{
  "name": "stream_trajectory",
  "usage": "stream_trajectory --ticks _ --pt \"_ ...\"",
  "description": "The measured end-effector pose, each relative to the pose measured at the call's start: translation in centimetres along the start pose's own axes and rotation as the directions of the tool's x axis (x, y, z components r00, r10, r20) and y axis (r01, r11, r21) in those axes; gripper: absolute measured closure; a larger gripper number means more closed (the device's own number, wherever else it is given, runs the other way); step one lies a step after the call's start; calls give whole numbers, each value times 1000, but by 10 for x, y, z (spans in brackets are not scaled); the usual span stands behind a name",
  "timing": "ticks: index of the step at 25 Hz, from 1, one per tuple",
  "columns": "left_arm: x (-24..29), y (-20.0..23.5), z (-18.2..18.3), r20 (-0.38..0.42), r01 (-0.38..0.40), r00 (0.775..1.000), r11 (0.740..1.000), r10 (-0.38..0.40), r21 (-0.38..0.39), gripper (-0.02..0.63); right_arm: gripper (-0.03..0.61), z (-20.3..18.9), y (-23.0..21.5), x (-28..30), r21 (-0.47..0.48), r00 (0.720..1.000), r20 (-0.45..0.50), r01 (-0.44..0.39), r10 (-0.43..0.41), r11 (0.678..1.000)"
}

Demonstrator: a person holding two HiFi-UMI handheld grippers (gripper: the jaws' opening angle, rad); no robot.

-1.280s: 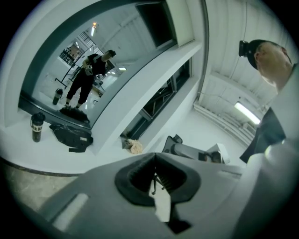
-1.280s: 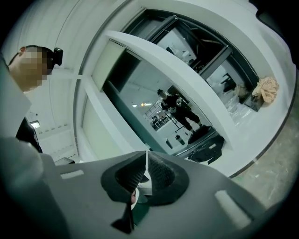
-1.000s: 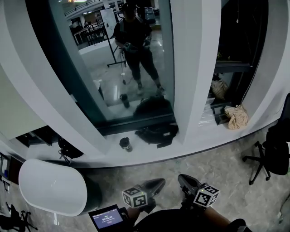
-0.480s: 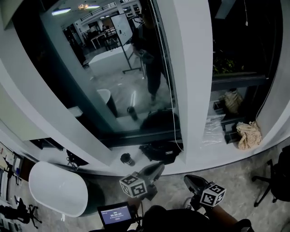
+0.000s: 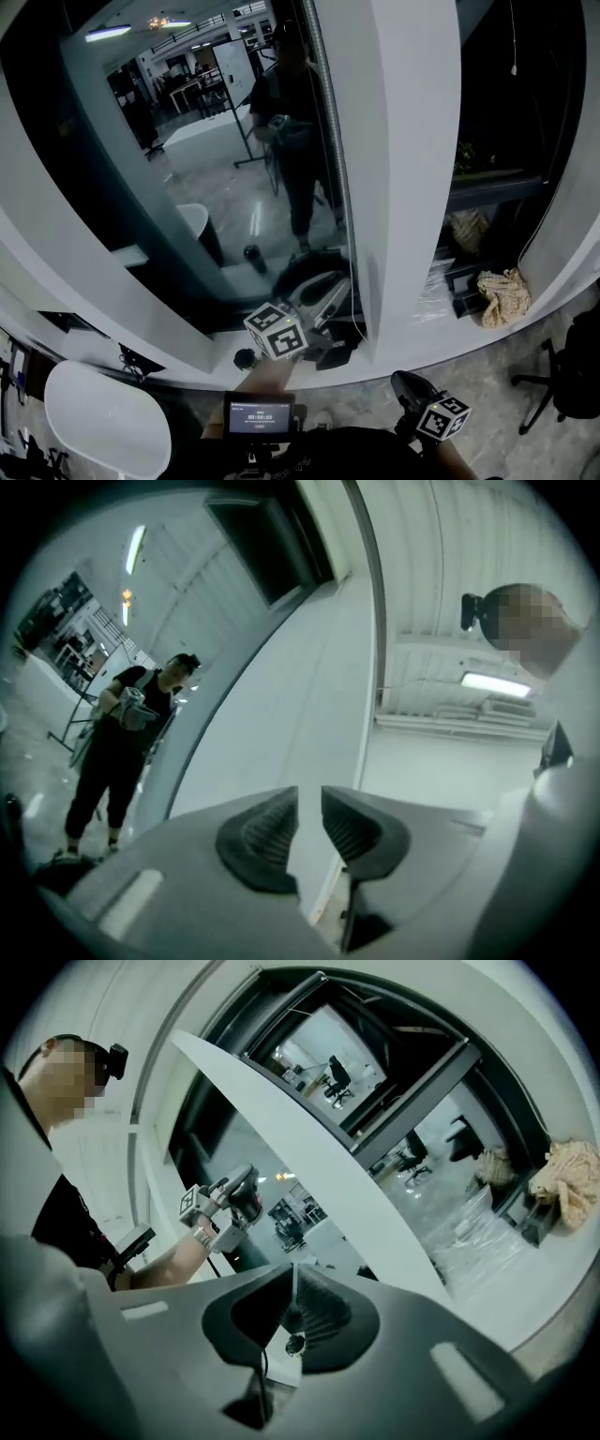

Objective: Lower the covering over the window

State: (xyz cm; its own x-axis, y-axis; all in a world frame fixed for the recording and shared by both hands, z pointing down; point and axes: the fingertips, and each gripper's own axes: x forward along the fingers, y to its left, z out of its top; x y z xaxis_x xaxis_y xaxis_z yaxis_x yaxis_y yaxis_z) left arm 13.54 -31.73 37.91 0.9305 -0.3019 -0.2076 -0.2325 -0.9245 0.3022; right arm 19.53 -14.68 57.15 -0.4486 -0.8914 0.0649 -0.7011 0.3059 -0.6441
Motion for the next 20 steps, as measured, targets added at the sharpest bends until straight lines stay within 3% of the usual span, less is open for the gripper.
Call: stream_trajectory --ticks 5,9,14,16,17,20 --pt "57 24 65 85 150 985 988 -152 28 531 557 12 -12 2 8 985 101 138 -138 990" --pt "89 35 88 124 222 966 974 -227 48 505 557 20 -22 1 41 960 166 219 -223 975" --pt "112 33 104 135 255 955 964 -263 73 506 558 32 -23 -3 107 926 241 272 -291 956" --pt "115 36 104 153 255 951 961 -269 103 603 560 34 -28 -6 127 912 265 288 -312 949" --pt "115 38 102 150 248 953 961 -265 121 603 560 34 -30 -5 131 910 268 290 -316 948" --pt "117 42 84 63 203 973 950 -223 237 603 561 31 -41 4 117 918 241 295 -315 948"
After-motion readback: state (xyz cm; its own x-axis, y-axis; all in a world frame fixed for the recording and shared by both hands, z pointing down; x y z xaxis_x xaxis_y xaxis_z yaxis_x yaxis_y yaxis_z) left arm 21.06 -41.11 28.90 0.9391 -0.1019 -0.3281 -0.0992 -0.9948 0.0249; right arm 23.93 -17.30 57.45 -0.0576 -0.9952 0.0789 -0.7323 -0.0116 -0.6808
